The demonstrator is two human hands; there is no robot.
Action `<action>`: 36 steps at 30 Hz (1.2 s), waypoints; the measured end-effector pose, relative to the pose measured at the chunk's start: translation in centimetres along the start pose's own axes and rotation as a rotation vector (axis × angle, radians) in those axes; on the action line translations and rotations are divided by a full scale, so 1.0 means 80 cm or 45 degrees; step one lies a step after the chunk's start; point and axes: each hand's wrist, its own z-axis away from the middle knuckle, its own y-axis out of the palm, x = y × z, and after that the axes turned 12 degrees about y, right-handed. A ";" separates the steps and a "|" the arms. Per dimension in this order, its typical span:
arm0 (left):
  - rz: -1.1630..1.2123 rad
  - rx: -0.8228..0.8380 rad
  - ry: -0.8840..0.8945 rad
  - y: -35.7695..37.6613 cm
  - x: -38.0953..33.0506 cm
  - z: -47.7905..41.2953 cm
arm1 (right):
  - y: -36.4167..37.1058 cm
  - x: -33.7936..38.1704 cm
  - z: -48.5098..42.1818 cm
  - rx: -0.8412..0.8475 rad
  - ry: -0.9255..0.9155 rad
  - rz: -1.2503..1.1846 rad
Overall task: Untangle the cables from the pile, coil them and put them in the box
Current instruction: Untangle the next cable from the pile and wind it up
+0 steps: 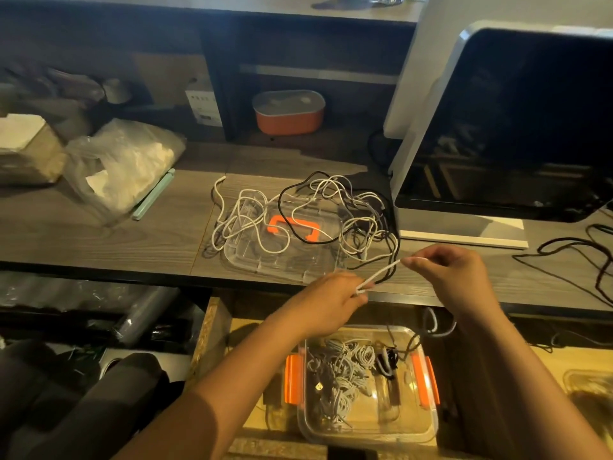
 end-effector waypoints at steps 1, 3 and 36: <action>0.286 -0.046 -0.036 0.002 -0.004 -0.003 | 0.003 -0.002 0.000 -0.019 -0.005 -0.001; 0.797 -0.213 -0.037 0.002 -0.018 -0.013 | 0.013 -0.008 0.000 -0.004 0.004 0.014; -0.669 0.003 -0.219 -0.022 0.023 -0.015 | -0.007 0.029 0.001 -0.111 -0.341 0.869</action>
